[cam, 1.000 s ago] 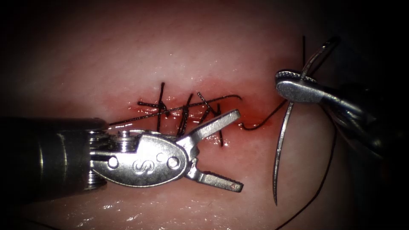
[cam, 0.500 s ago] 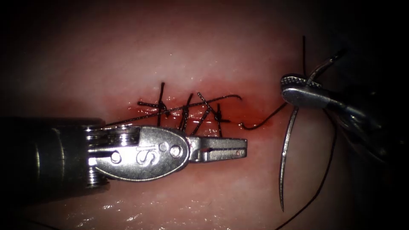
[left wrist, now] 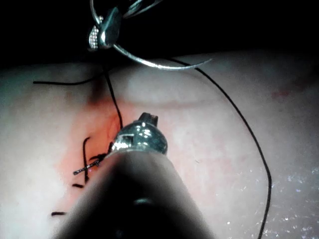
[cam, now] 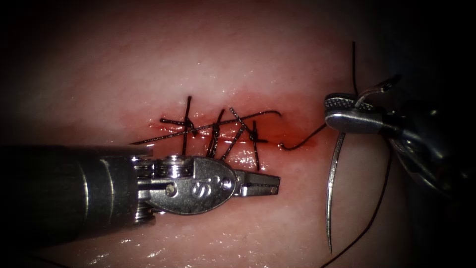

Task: Wound Closure
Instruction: Insert the left gripper into the incision

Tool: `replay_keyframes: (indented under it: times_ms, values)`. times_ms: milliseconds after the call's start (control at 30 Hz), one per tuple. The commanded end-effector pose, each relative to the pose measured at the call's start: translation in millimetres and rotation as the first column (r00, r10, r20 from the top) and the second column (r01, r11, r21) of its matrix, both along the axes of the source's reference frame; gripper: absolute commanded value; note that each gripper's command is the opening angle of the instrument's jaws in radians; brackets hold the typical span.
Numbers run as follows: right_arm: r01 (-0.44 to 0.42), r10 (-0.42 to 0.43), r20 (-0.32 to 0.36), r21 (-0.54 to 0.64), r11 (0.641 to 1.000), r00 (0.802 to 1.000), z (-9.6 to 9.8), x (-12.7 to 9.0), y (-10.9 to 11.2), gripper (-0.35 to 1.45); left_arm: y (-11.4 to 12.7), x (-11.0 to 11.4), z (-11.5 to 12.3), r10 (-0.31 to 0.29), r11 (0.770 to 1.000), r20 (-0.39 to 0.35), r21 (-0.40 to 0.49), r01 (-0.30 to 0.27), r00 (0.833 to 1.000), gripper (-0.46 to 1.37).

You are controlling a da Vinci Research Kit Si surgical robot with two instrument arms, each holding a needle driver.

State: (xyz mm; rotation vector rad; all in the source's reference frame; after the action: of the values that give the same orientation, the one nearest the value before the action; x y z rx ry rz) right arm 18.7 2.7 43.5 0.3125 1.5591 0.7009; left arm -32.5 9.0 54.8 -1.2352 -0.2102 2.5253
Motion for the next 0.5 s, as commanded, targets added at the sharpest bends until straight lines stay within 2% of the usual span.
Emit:
replay_keyframes:
  times_ms: [33,233,500]
  values:
    - [0.003,-0.003,0.001,-0.012,1.000,1.000,0.0,0.0,0.0,-0.35,0.4,-0.3,0.2,0.006,1.000,0.004,0.008,-0.006,1.000,-0.35]
    - [0.025,-0.025,-0.011,-0.041,0.999,1.000,-0.2,0.3,-0.4,-0.35,1.8,-1.9,1.8,-0.006,1.000,-0.007,0.006,0.006,1.000,-0.35]
    - [0.028,-0.029,-0.011,-0.048,0.998,1.000,-0.5,0.4,-0.5,-0.35,2.4,-2.1,5.4,0.004,1.000,-0.025,0.024,-0.003,1.000,-0.35]
